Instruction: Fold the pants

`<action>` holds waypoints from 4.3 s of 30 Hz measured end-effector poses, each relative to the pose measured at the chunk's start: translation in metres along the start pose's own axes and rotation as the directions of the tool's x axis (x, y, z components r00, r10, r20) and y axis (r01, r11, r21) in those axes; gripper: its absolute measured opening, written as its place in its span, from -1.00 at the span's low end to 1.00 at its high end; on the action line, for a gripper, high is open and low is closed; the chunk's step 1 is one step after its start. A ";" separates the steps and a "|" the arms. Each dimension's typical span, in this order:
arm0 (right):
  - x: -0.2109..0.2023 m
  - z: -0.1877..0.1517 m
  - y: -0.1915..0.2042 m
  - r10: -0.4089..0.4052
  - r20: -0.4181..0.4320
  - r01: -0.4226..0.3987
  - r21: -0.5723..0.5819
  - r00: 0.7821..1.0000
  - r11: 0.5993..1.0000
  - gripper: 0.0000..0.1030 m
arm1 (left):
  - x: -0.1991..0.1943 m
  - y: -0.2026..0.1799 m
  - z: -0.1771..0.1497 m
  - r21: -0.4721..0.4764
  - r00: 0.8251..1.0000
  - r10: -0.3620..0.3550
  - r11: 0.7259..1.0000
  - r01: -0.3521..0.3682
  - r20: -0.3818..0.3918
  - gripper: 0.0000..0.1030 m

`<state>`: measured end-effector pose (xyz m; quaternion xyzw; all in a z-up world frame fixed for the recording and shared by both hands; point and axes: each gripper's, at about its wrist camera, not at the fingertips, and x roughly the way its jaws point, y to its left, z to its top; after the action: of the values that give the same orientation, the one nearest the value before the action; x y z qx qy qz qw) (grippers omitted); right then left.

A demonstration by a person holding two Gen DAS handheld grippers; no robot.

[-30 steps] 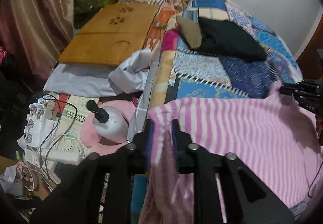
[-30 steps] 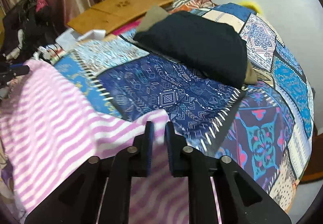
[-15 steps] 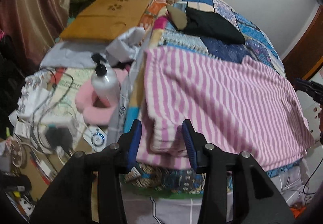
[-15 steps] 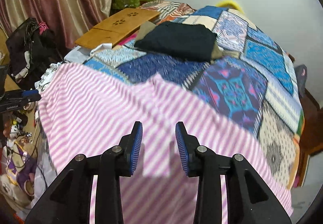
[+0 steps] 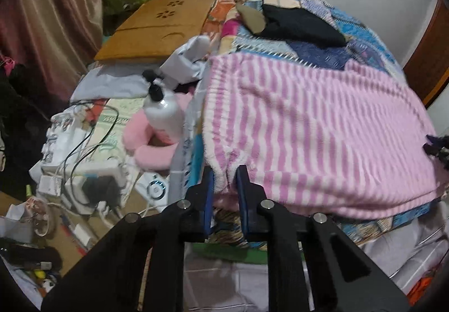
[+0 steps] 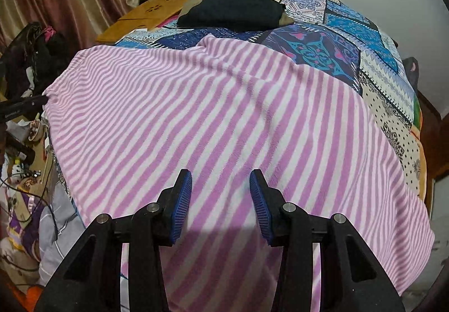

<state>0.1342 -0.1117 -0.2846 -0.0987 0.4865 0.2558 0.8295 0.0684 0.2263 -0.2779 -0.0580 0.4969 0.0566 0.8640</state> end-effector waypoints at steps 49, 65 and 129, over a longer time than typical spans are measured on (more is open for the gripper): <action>-0.063 -0.171 -0.363 -0.342 -0.016 0.275 0.630 0.940 0.726 -0.69 | 0.113 -0.163 0.127 -0.040 0.982 0.164 0.985 -0.168 -0.091 -0.26; -0.107 -0.138 -0.369 -0.531 0.093 0.378 0.601 0.842 0.704 -0.88 | 0.131 -0.149 0.125 -0.062 0.981 0.164 0.983 -0.170 -0.102 -0.21; -0.102 -0.263 -0.337 -0.367 -0.164 0.375 0.678 0.916 0.633 -0.90 | 0.066 -0.086 0.044 -0.011 0.941 0.329 0.944 -0.331 -0.083 0.00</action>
<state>0.0708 -0.5403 -0.3589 0.1217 0.5197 -0.1228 0.8367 0.1524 0.1509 -0.3091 0.0131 0.5329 0.2044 0.8210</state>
